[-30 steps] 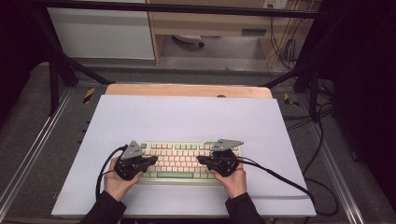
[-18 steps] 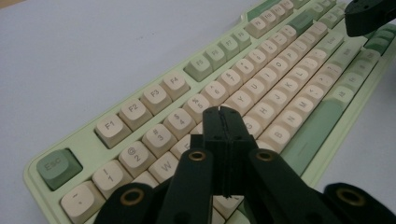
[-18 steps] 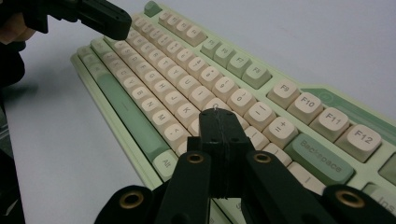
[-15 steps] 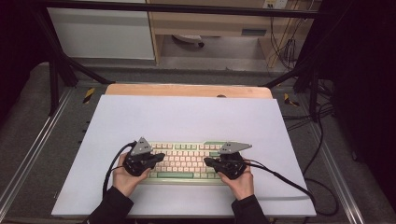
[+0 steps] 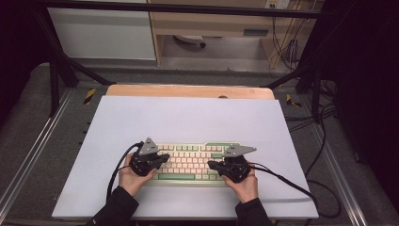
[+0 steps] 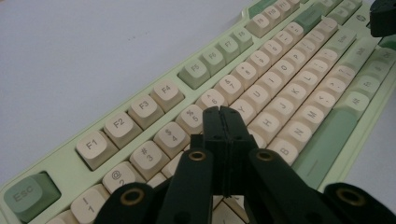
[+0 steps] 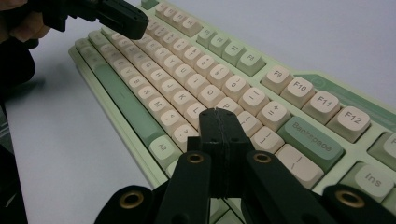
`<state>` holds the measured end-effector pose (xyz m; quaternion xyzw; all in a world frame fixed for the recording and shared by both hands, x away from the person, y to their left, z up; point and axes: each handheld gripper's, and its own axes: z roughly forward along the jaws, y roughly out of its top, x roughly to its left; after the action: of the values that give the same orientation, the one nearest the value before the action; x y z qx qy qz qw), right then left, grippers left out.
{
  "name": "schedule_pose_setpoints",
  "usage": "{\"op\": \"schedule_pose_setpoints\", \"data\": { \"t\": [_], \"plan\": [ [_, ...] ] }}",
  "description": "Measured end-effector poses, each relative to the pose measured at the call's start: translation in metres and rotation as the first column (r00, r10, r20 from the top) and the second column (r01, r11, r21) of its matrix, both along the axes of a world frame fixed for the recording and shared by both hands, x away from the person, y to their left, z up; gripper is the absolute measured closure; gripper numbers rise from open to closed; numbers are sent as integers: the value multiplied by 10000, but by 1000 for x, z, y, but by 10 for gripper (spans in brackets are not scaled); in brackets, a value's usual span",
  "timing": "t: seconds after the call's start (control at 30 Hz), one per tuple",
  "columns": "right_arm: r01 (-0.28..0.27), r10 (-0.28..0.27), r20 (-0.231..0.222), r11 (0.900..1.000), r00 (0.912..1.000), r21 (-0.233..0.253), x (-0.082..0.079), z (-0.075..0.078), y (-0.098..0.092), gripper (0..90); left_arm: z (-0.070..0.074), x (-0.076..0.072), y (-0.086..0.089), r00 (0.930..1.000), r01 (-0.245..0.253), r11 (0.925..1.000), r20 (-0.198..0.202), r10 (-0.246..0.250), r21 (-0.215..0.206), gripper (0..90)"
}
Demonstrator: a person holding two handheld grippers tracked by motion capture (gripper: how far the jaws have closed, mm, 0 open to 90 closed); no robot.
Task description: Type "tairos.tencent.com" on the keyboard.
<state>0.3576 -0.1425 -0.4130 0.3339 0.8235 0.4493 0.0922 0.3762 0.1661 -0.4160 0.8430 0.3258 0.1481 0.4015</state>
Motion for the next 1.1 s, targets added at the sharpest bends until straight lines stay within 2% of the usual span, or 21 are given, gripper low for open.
{"op": "schedule_pose_setpoints", "data": {
  "t": [0.33,0.5,1.1],
  "plan": [
    [-33,33,21,10000,10000,-8,-1,-1,0,900,-6,4,-3,10000,-24,9998,-95,26,177,900],
    [-48,48,19,10000,10000,-26,-1,-2,-1,900,-9,5,-4,9999,-44,9992,-94,47,400,900],
    [-42,42,-3,10000,10000,-19,-2,-1,-2,900,-12,6,-4,9999,-62,9990,-111,67,441,900]
  ]
}}
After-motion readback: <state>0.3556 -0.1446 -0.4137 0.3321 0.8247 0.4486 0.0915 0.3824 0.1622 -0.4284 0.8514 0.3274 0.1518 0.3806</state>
